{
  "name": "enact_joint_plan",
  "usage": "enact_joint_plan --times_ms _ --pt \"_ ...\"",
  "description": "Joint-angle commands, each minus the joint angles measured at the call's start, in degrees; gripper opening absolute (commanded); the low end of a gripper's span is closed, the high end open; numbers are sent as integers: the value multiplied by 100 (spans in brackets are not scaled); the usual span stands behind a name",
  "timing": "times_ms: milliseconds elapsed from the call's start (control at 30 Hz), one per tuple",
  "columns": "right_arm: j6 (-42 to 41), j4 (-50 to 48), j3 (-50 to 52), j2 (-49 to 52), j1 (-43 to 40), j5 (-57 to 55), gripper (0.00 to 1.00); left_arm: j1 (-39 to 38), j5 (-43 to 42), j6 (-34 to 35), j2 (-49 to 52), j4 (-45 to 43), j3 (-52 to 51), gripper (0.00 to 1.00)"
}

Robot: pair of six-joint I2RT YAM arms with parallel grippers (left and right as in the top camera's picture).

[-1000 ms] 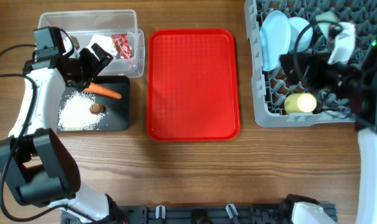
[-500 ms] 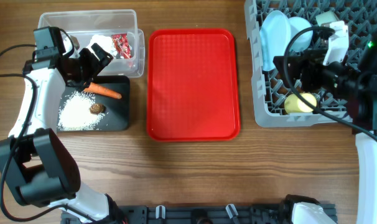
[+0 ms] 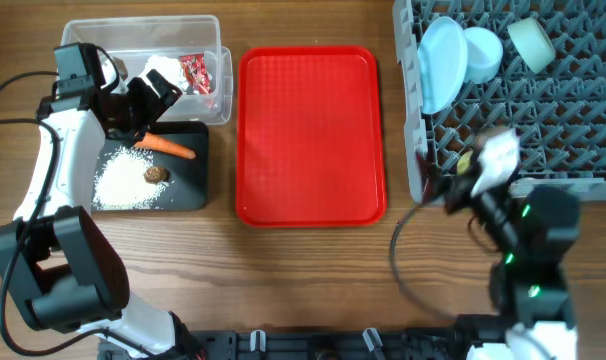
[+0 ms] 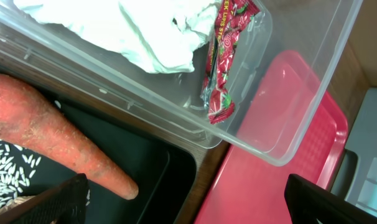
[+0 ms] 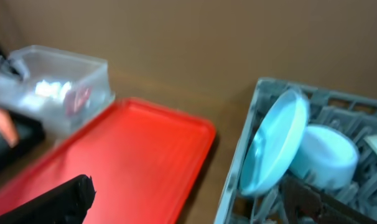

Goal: Sort waste into correct bins and load items into the dishwasher rack

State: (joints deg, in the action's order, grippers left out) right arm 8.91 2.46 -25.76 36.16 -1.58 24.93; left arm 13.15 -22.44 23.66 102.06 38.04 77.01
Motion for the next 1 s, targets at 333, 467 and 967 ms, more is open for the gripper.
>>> enact_joint_plan --times_ms 333,467,967 --pt "501 -662 2546 -3042 382 -330 100 31 -48 -72 -92 -4 15 100" --pt "-662 -391 2546 -3375 382 -1010 100 31 -48 -72 -92 -4 15 100" --pt "-754 -328 2546 -3528 382 -1467 100 31 -48 -72 -92 -7 15 100"
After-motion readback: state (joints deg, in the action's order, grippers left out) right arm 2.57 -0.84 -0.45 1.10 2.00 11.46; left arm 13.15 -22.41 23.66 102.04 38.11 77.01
